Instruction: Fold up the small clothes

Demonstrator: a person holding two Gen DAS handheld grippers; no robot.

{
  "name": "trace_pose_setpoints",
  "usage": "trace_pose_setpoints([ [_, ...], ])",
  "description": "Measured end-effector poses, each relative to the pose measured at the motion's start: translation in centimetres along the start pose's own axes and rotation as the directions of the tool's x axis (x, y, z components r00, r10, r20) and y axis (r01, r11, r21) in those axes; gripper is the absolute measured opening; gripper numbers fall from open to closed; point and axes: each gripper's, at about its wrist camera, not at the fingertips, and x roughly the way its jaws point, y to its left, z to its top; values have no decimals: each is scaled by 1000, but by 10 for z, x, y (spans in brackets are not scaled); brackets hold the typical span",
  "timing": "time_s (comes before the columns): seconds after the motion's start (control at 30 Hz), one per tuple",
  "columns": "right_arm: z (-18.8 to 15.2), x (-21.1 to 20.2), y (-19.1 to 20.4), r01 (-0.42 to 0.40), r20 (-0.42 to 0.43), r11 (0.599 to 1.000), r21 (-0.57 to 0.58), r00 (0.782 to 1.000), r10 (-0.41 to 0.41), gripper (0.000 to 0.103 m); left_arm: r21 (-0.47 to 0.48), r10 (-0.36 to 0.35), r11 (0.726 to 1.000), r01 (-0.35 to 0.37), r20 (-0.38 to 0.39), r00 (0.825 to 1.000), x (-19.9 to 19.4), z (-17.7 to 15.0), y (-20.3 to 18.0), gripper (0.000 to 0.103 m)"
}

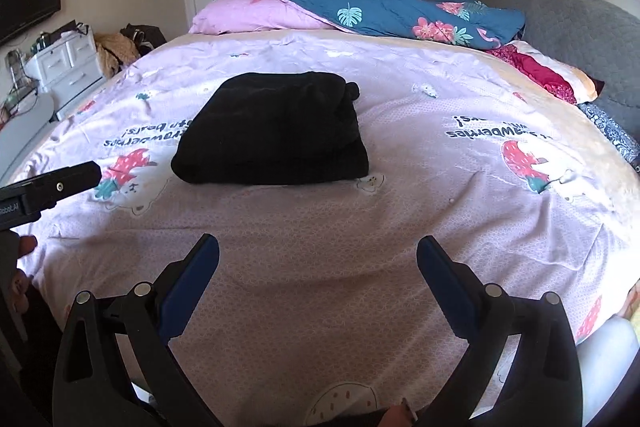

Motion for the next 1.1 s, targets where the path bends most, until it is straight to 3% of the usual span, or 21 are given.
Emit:
trace_pose_setpoints([
  [0.5,1,8,-7,5,-27,999,38,1000,-4,99,31,28,999,-27,-44,999,13,-5,-5,94],
  [1.1,1,11,-10,10,-35,999,44,999,-8,99,32,45,999,-43,-45,998,12,-4,-5,94],
])
